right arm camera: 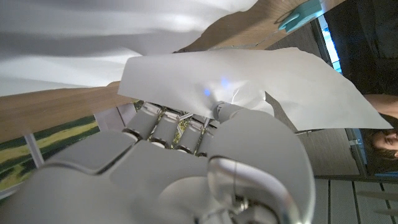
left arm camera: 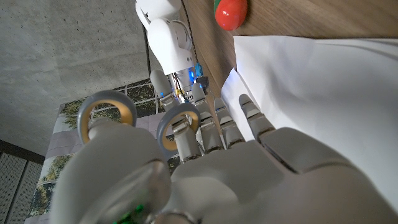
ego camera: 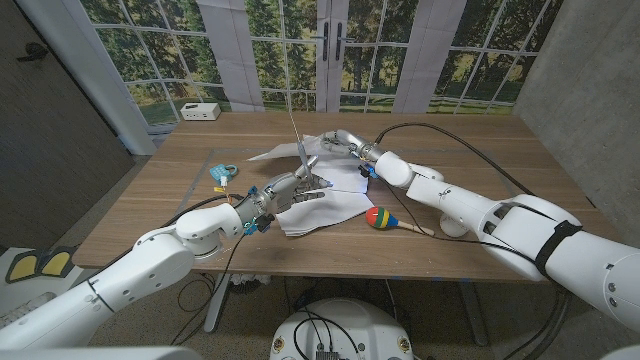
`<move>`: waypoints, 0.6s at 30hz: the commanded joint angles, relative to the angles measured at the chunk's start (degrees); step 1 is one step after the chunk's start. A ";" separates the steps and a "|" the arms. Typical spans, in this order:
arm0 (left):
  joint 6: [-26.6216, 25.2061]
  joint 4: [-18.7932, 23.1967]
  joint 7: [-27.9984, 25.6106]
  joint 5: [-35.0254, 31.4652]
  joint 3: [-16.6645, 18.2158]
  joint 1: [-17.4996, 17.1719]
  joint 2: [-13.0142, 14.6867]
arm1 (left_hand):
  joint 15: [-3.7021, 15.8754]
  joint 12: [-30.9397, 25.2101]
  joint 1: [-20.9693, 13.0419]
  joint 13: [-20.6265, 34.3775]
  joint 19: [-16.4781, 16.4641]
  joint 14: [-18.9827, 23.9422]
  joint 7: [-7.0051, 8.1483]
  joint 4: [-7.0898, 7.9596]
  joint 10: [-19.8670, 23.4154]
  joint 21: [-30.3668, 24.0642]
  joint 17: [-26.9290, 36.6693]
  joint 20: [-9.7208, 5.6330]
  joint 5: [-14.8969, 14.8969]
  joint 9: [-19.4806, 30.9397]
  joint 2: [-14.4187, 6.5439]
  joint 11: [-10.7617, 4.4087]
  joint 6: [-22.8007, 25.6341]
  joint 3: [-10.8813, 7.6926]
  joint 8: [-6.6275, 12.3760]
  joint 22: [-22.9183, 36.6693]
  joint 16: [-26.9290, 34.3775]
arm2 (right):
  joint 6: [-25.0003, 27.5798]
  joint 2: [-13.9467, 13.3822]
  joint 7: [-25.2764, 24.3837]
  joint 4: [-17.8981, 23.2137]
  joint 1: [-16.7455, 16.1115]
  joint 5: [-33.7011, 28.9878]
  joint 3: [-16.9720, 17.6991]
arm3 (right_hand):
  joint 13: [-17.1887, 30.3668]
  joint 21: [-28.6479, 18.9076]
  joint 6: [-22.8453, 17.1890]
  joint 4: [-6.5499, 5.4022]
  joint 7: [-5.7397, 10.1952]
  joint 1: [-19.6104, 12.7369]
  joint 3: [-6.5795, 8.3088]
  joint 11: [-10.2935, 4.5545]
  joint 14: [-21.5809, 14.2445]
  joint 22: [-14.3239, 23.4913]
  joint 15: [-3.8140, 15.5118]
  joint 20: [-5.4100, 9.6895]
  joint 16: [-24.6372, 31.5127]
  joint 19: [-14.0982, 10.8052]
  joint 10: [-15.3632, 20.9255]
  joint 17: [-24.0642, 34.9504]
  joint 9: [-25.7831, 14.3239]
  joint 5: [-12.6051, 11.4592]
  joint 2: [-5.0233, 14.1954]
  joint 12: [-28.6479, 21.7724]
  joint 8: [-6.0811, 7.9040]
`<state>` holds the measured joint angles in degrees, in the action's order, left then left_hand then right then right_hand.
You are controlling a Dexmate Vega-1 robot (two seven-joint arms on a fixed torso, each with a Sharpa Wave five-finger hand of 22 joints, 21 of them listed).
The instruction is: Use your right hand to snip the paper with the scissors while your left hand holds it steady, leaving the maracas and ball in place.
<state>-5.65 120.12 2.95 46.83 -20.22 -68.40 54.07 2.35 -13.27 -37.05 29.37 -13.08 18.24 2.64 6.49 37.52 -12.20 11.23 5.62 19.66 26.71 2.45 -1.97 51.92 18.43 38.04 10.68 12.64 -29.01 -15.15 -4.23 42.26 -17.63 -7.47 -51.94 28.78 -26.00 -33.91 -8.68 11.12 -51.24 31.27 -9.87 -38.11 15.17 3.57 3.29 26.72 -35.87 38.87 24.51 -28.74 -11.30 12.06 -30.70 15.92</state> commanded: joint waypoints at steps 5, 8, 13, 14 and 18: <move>-0.41 -0.40 1.23 0.07 -0.49 1.25 0.00 | 2.60 0.23 -0.30 0.13 -0.08 0.30 -1.19 0.24 8.35 0.19 -0.03 -0.53 0.09 0.14 -0.29 -7.62 -0.39 0.05 0.16 0.08 -0.12 | 5.69 1.89 13.74 1.47 -2.87 17.30 7.70 | -1.25 -6.63 0.62 -0.06 -2.21 1.61 1.76 1.54 -6.15 3.94 9.56 5.44 0.95 -3.63 2.62 1.83 -4.10 0.42 -0.13 -1.25 1.63; -0.57 -0.49 1.35 0.12 -0.55 1.45 0.01 | 2.61 0.25 -0.29 0.13 -0.11 0.32 -1.22 0.25 8.37 0.18 -0.03 -0.47 0.09 0.17 -0.25 -7.56 -0.43 0.07 0.14 0.08 -0.12 | 8.01 2.20 15.29 2.22 -3.44 20.10 9.01 | -1.73 -7.87 0.62 0.06 -2.59 1.82 2.03 1.80 -8.06 4.39 9.47 5.41 1.43 -4.10 3.97 2.41 -5.07 0.52 -0.13 -1.61 1.99; -0.73 -0.66 1.61 0.12 -0.63 1.85 0.01 | 2.60 0.27 -0.33 0.14 -0.07 0.34 -1.17 0.27 8.41 0.20 -0.03 -0.47 0.10 0.15 -0.25 -7.66 -0.20 0.07 0.19 0.08 -0.12 | 10.16 2.42 16.10 3.14 -4.08 22.72 10.32 | -0.83 -9.61 0.41 0.65 -3.09 1.81 2.37 1.72 -11.56 5.15 9.40 5.37 2.62 -3.60 6.52 3.94 -6.73 0.65 -0.21 -3.64 2.48; -0.79 -0.68 1.63 0.14 -0.64 1.93 0.01 | 2.60 0.27 -0.33 0.15 -0.08 0.34 -1.19 0.27 8.41 0.20 -0.03 -0.53 0.11 0.09 -0.26 -7.60 -0.16 0.07 0.17 0.08 -0.12 | 10.31 2.41 16.18 3.25 -4.14 22.98 10.45 | -0.60 -9.92 0.40 0.82 -3.08 1.76 2.39 1.68 -12.18 5.29 9.43 5.34 2.87 -3.48 6.94 4.29 -7.02 0.67 -0.26 -4.07 2.52; -0.94 -0.86 1.80 0.21 -0.74 2.23 -0.07 | 2.60 0.28 -0.35 0.16 -0.09 0.34 -1.23 0.29 8.45 0.20 -0.03 -0.53 0.11 0.16 -0.28 -7.56 -0.19 0.06 0.17 0.08 -0.13 | 10.66 2.28 16.17 4.07 -4.46 23.85 10.98 | -0.22 -10.32 0.51 0.98 -3.10 1.69 2.49 1.32 -12.70 5.48 9.39 5.35 3.02 -3.17 7.03 4.72 -7.42 0.67 -0.28 -4.51 2.50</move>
<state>-6.04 119.69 4.16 46.86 -20.73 -66.97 54.08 2.35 -13.27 -37.05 29.36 -13.08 18.24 2.51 6.49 37.84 -12.20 11.23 5.62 19.66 26.70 2.45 -1.66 52.06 18.43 37.99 10.68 12.64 -21.72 -13.33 8.83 44.32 -20.66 10.81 -44.13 28.24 -35.66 -33.26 -8.14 8.58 -49.61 33.55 -8.38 -50.16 20.36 6.45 3.70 29.48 -39.51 45.36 28.84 -35.80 -10.80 11.93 -34.78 17.88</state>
